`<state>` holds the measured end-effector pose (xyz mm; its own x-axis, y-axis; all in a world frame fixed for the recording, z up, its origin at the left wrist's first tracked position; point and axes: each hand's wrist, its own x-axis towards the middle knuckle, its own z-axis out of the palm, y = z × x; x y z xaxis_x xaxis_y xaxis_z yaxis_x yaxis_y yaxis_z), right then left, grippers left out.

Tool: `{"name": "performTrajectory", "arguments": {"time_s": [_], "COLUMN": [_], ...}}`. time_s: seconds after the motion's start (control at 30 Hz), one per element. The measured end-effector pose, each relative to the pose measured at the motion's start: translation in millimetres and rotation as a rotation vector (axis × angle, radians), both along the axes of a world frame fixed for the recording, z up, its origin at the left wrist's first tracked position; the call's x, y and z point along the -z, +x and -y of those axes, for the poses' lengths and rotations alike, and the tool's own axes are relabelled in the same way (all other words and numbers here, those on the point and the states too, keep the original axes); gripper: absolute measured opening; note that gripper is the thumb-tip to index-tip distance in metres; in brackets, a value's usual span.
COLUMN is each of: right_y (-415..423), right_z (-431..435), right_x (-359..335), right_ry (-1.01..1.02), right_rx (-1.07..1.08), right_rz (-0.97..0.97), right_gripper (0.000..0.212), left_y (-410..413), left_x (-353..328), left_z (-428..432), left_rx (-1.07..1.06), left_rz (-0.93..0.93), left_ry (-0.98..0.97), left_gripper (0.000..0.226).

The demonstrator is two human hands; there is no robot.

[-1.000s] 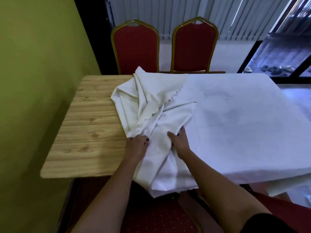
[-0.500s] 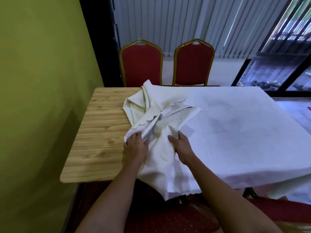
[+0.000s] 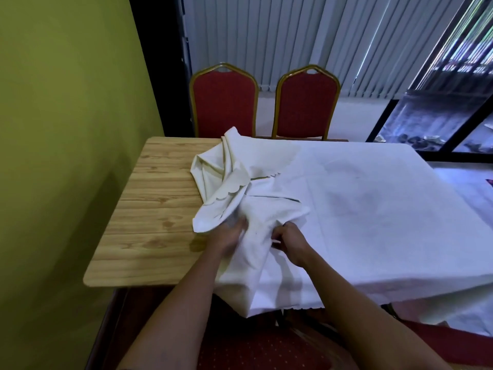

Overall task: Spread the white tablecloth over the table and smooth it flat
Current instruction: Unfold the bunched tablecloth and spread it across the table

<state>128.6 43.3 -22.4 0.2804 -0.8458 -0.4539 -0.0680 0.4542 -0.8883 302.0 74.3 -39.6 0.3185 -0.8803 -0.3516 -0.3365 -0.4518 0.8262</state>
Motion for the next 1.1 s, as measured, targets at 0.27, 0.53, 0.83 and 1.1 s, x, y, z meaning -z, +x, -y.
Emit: {"name": "performTrajectory", "arguments": {"time_s": [0.27,0.53,0.83,1.1], "right_y": [-4.0,14.9,115.3,203.6], "right_z": [24.9,58.4,27.7,-22.1], "right_x": [-4.0,-2.5,-37.1,-66.2], "right_ry": [0.188,0.254,0.087,-0.255], "right_rx": [0.130,0.551,-0.041,-0.663], "right_rz": [0.346,0.532,0.540,0.129], "right_gripper": [0.017,0.059,0.027,0.046], "left_y": [9.0,42.0,120.2,159.5], "left_x": [-32.1,-45.7,-26.7,-69.6], "left_z": [-0.3,-32.9,-129.5,-123.6], "left_rx": [0.032,-0.508,-0.732,-0.493], "left_rz": [-0.244,-0.767,-0.950,-1.042], "left_ry": [0.172,-0.199,-0.065,-0.058], "left_gripper": [0.025,0.027,0.064,0.077]}}
